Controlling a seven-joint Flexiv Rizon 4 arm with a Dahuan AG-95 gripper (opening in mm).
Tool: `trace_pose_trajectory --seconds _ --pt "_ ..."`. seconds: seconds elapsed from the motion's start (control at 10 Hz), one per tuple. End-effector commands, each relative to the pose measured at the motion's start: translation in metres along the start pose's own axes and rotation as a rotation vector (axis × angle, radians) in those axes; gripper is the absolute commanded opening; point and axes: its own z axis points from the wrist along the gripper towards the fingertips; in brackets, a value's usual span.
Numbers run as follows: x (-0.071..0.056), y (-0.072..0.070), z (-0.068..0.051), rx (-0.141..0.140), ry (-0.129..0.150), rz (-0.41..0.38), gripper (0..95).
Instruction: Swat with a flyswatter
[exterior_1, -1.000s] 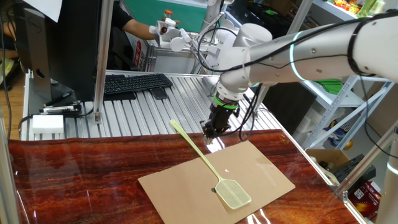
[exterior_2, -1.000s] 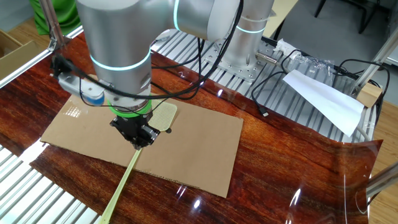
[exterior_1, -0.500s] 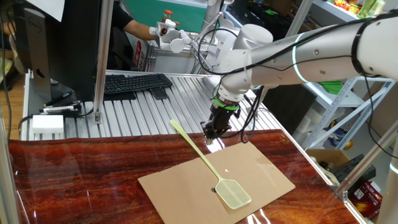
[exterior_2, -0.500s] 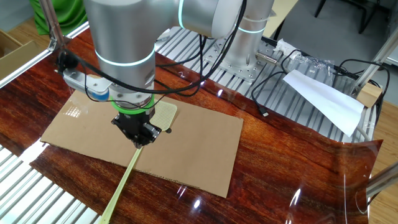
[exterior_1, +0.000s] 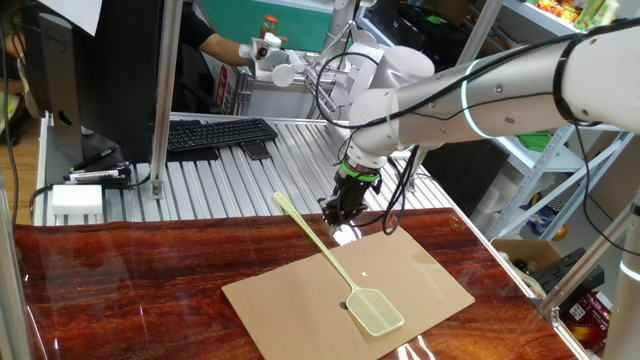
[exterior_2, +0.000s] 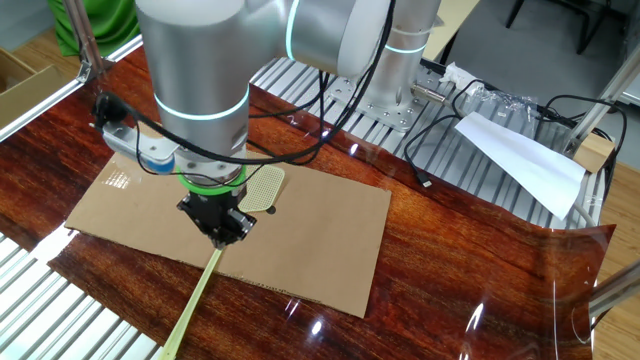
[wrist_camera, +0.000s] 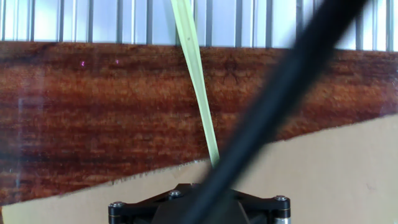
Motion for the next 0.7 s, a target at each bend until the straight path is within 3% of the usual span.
trace_pose_trajectory --seconds 0.1,0.7 --pt "-0.007 -0.003 0.003 -0.003 0.003 -0.003 0.0" --pt "-0.037 -0.004 0.025 -0.002 -0.003 0.004 0.0"
